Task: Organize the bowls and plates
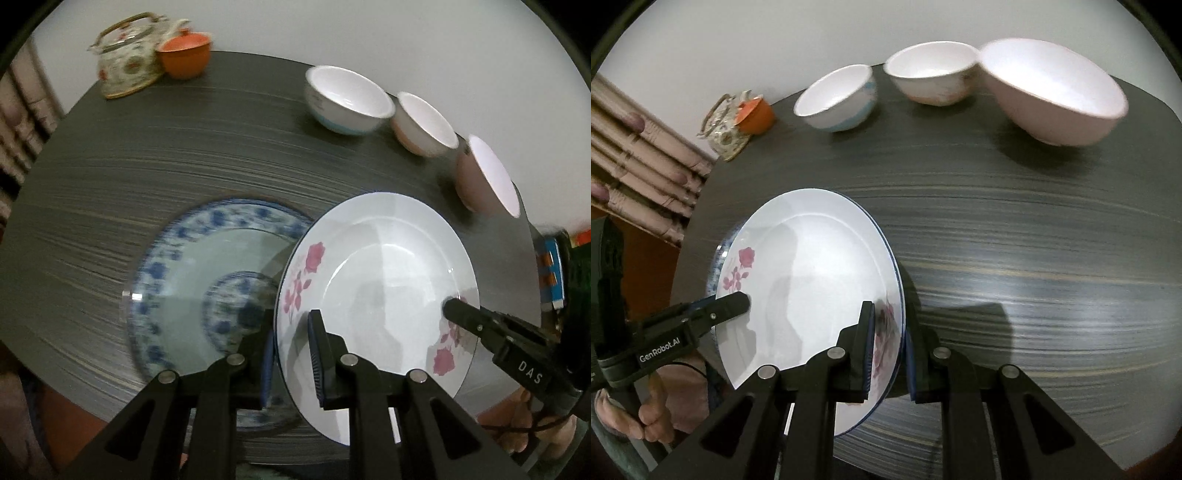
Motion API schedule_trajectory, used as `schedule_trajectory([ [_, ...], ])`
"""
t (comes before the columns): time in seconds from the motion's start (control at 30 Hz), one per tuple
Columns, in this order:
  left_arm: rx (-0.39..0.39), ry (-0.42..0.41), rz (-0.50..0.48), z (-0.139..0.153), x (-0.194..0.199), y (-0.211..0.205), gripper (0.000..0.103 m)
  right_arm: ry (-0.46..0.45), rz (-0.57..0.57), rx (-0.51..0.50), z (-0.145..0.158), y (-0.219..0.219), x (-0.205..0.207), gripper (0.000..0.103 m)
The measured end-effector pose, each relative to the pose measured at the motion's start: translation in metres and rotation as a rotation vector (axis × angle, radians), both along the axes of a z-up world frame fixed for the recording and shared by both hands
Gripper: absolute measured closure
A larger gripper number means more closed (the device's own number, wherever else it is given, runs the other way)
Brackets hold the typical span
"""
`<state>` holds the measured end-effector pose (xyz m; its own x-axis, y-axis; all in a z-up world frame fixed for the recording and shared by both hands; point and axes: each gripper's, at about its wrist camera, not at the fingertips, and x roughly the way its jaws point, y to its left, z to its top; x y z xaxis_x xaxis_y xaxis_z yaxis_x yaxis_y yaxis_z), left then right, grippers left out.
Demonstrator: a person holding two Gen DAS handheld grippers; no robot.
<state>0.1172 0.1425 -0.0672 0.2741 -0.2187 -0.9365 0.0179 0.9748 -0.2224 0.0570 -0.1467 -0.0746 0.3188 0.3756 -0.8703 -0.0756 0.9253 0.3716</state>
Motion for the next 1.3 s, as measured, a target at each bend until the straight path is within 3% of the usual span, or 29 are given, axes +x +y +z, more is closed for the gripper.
schedule_trajectory([
  [0.4, 0.014, 0.038, 0.125, -0.015, -0.005, 0.082, 0.086, 0.042, 0.129, -0.013, -0.012, 0.086, 0.023, 0.088],
  [1.0, -0.021, 0.077, 0.166, -0.034, -0.004, 0.104, 0.085, 0.072, 0.198, -0.095, -0.025, 0.127, 0.029, 0.086],
  [1.13, -0.011, 0.066, 0.168, -0.032, -0.005, 0.108, 0.084, 0.052, 0.221, -0.150, -0.024, 0.141, 0.027, 0.080],
  [1.3, 0.003, 0.052, 0.166, -0.031, -0.002, 0.105, 0.079, 0.040, 0.240, -0.175, -0.023, 0.153, 0.027, 0.065],
])
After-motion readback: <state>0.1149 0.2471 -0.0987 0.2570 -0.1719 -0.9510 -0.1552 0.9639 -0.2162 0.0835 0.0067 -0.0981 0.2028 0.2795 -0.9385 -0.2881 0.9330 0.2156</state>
